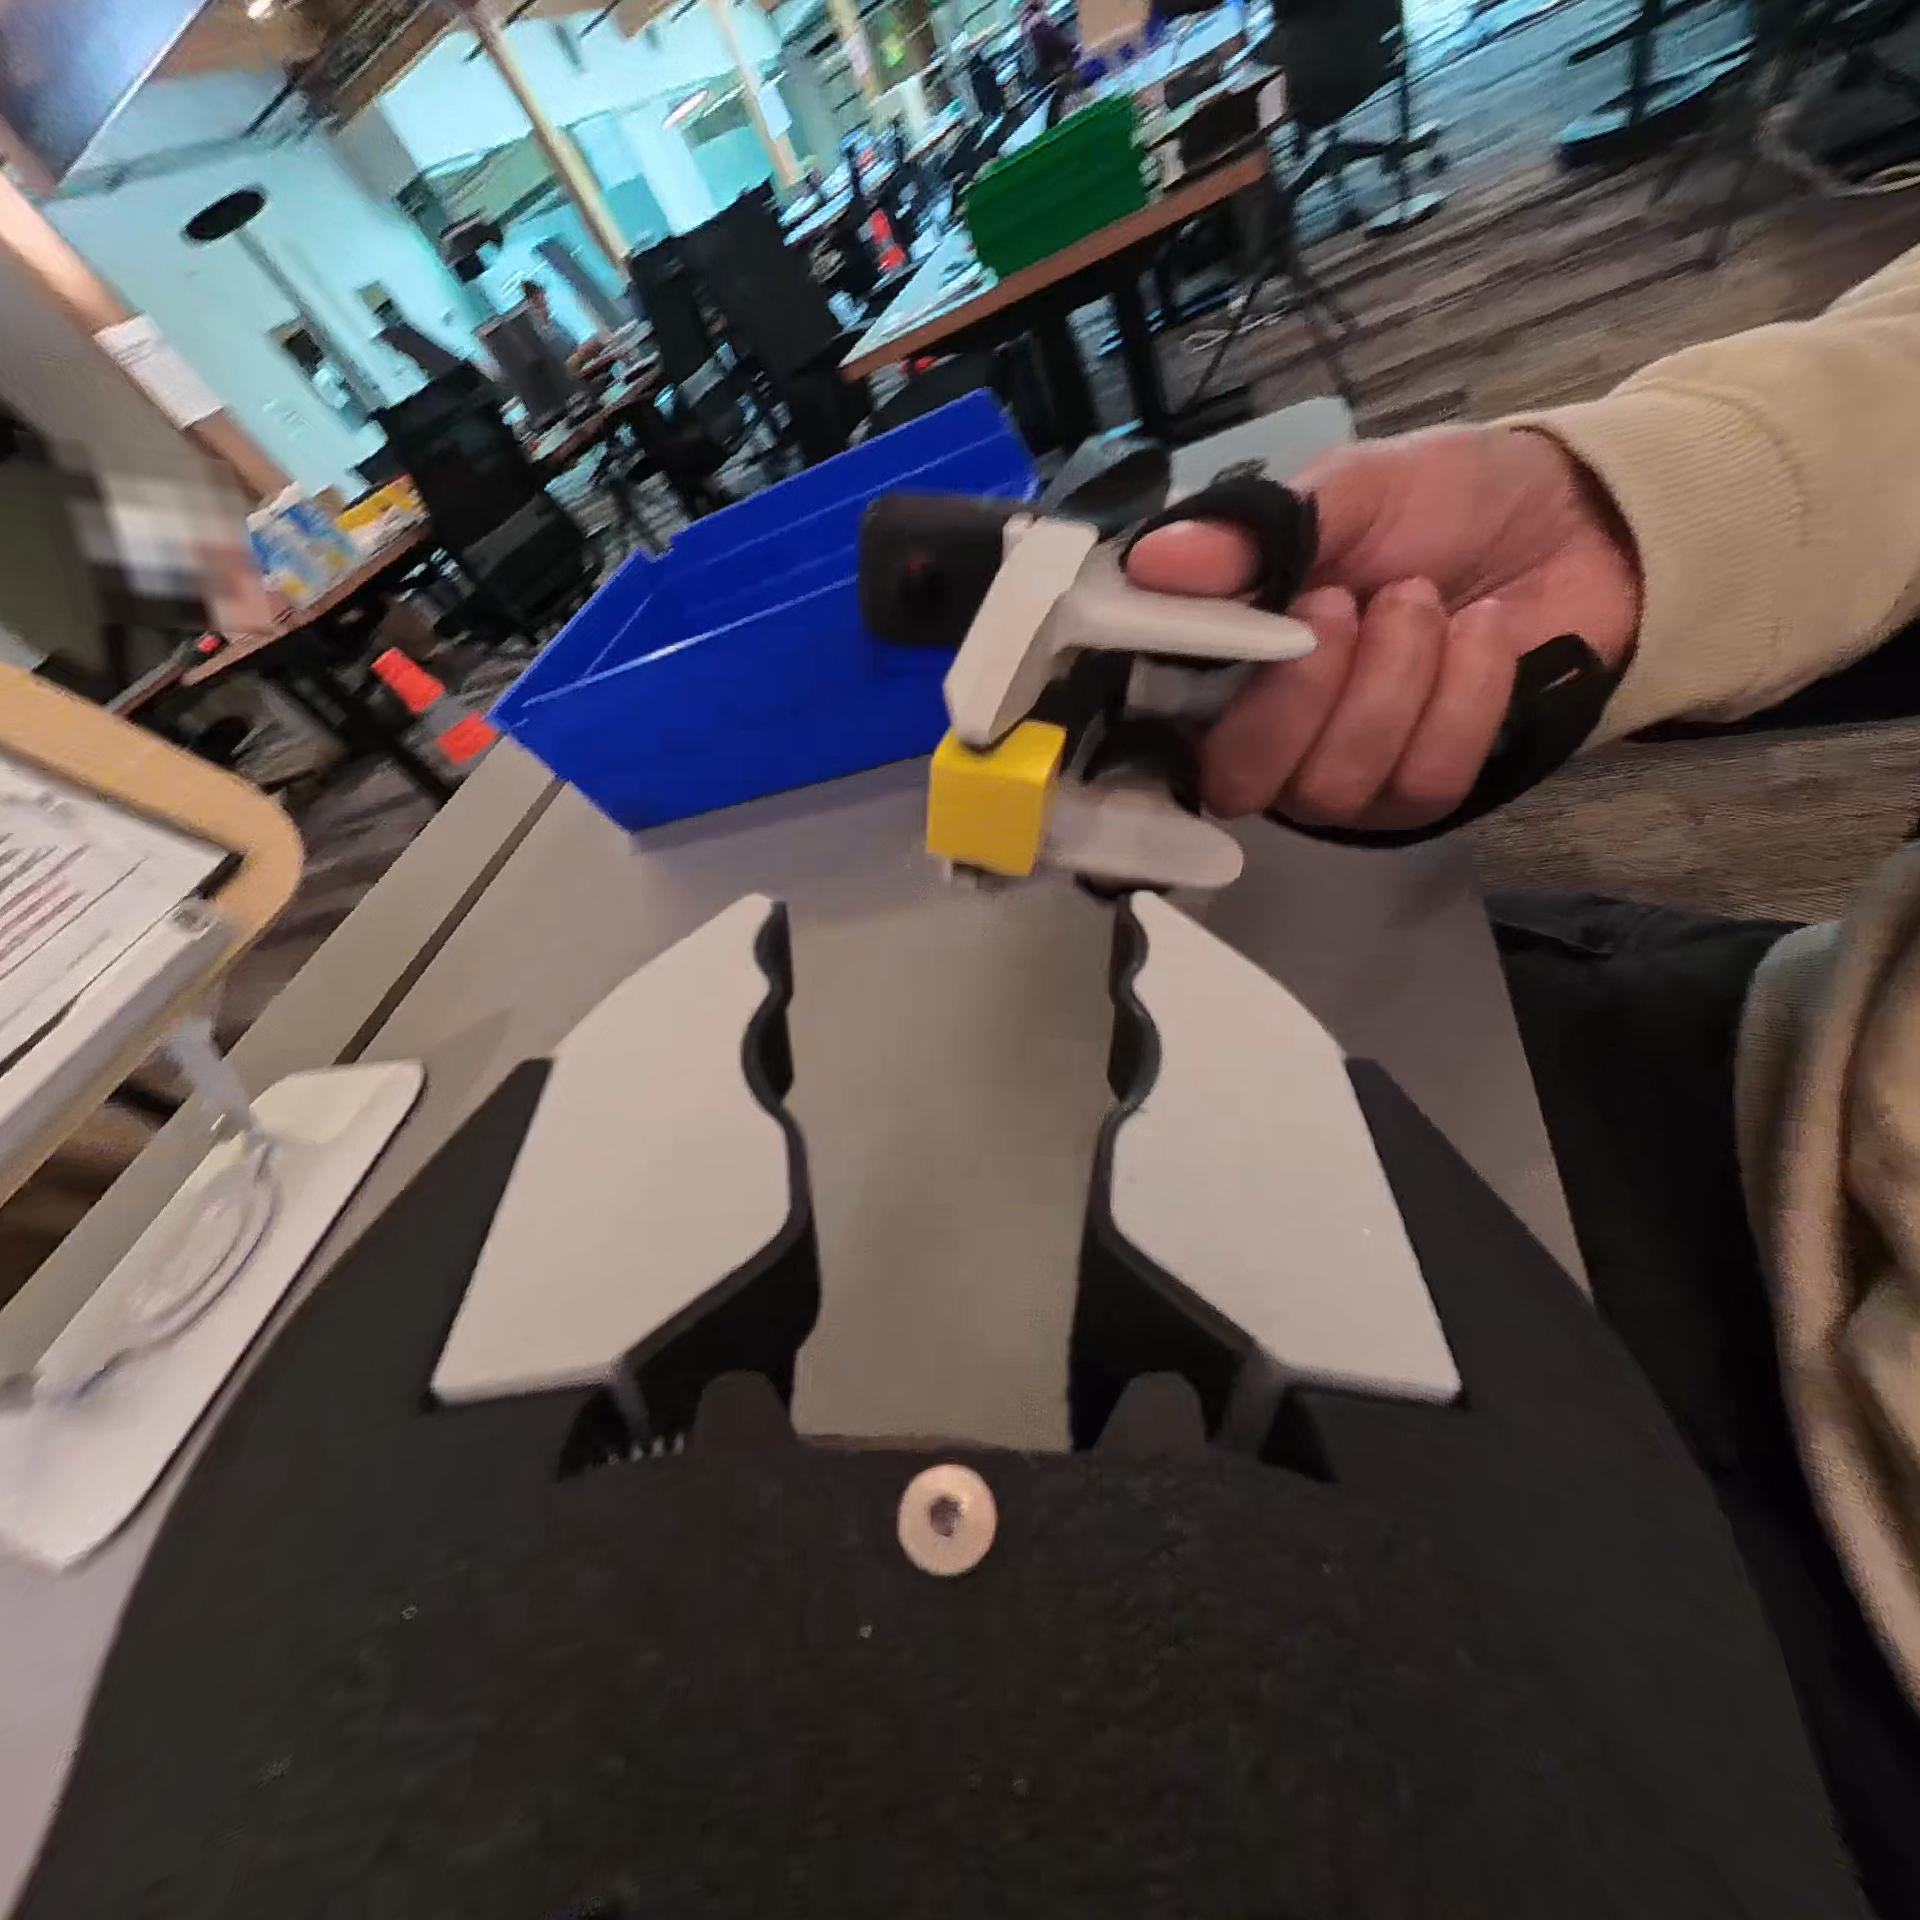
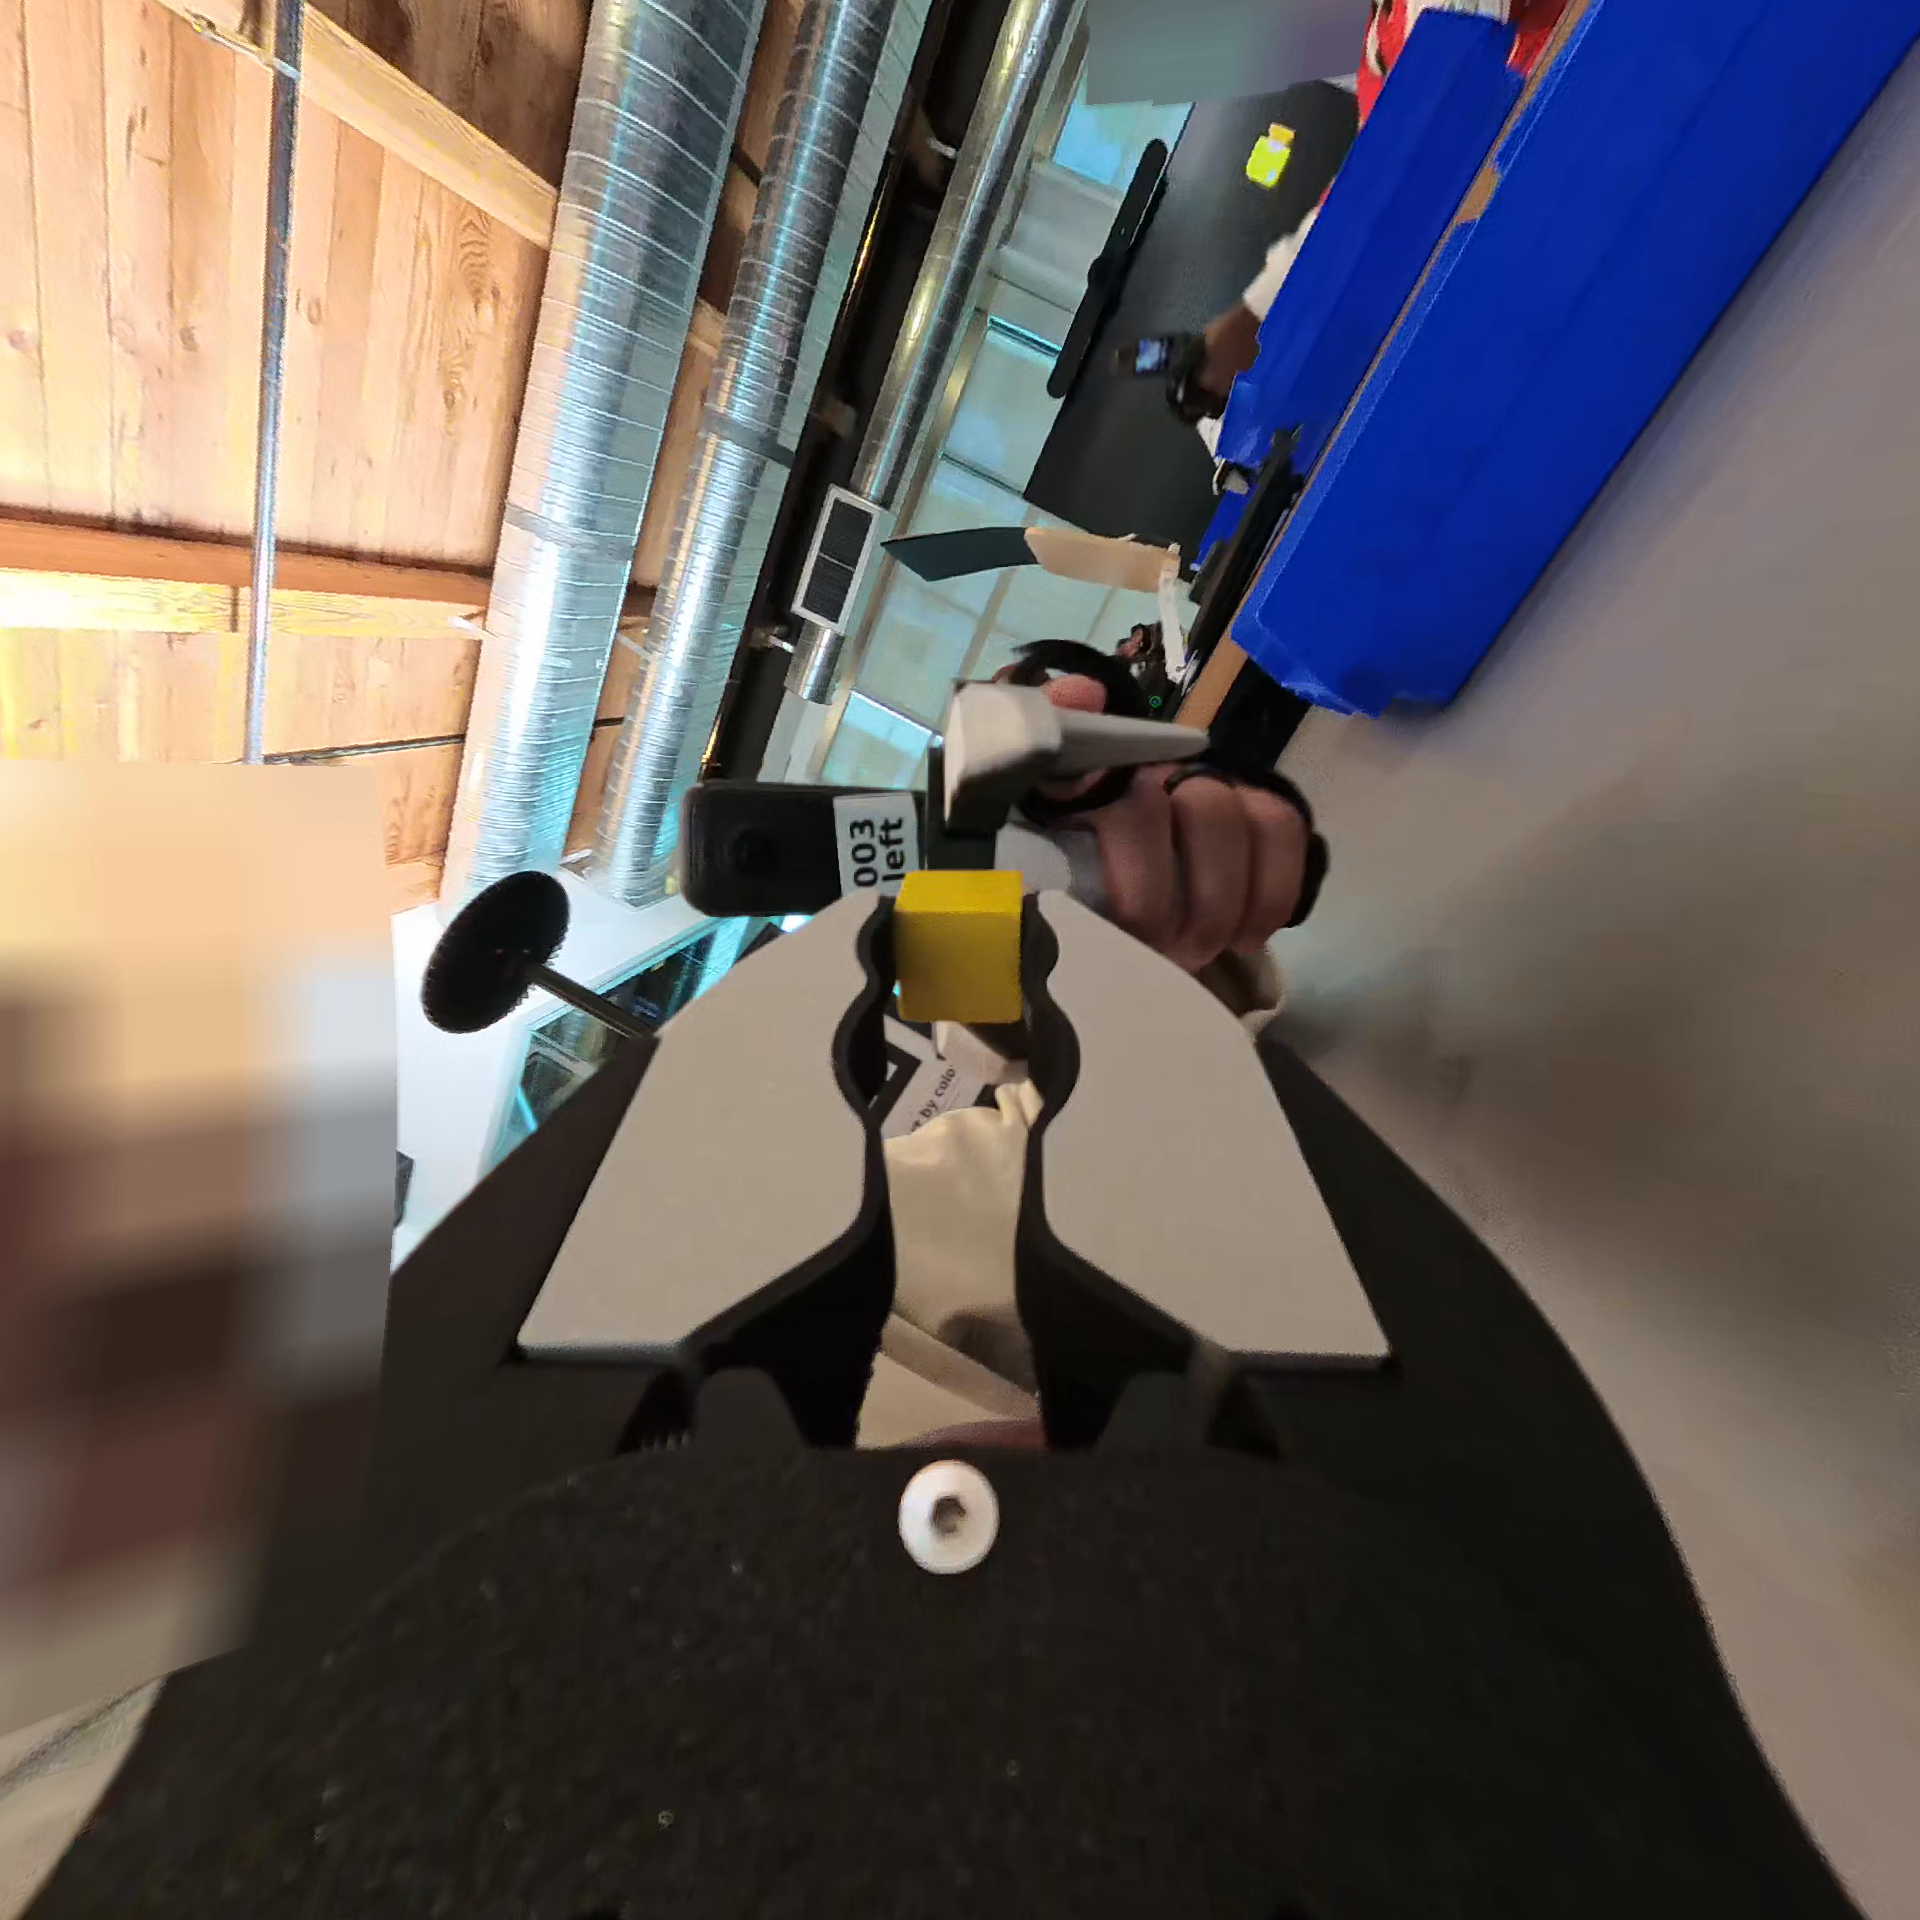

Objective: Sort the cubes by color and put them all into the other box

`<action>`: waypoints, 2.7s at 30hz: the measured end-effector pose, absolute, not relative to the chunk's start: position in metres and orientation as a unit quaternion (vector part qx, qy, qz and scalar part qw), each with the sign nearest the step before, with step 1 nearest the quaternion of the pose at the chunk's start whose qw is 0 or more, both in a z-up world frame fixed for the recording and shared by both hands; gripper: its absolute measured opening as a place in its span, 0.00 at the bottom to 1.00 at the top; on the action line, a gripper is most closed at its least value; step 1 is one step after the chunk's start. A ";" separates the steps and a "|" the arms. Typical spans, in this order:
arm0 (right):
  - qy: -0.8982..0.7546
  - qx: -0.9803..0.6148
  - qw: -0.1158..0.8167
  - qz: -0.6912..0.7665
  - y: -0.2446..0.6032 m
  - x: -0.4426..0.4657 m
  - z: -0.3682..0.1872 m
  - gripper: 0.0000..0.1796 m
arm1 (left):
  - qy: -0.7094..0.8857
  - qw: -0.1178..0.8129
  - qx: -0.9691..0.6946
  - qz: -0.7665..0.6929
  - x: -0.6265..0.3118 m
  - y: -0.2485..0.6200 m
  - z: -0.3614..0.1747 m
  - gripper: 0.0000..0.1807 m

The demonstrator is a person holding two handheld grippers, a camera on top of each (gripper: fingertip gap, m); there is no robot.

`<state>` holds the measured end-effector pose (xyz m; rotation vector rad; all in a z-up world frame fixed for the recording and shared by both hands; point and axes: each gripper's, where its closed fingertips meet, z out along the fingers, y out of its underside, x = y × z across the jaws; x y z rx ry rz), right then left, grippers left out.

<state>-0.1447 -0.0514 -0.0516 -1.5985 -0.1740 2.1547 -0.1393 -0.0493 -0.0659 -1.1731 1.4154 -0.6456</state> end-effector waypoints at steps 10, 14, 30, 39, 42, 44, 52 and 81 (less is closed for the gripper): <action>-0.124 -0.721 0.434 0.527 -0.036 -0.072 -0.091 0.13 | 0.305 0.559 -0.753 -0.169 -0.263 -0.016 -0.114 0.33; -0.152 -0.741 0.466 0.458 -0.034 -0.067 -0.099 0.13 | 0.300 0.574 -0.748 -0.140 -0.280 -0.024 -0.116 0.32; -0.206 -0.936 0.202 0.201 0.093 0.137 -0.131 0.13 | 0.345 0.566 -0.736 -0.142 -0.270 -0.031 -0.112 0.31; -0.355 -0.917 0.062 0.172 0.072 0.117 -0.176 0.13 | 0.358 0.566 -0.735 -0.109 -0.273 -0.035 -0.117 0.31; -0.360 -0.915 0.038 0.176 0.064 0.117 -0.178 0.14 | 0.358 0.566 -0.735 -0.105 -0.274 -0.037 -0.116 0.31; -0.362 -0.914 0.033 0.178 0.060 0.118 -0.178 0.16 | 0.359 0.567 -0.734 -0.105 -0.274 -0.037 -0.115 0.31; -0.282 -0.903 0.301 0.120 0.077 0.122 -0.085 0.15 | 0.346 0.590 -0.724 -0.093 -0.278 -0.035 -0.101 0.31; -0.259 -0.753 0.541 0.273 -0.057 -0.094 -0.112 0.15 | 0.305 0.393 -0.868 -0.004 -0.451 0.019 -0.072 0.32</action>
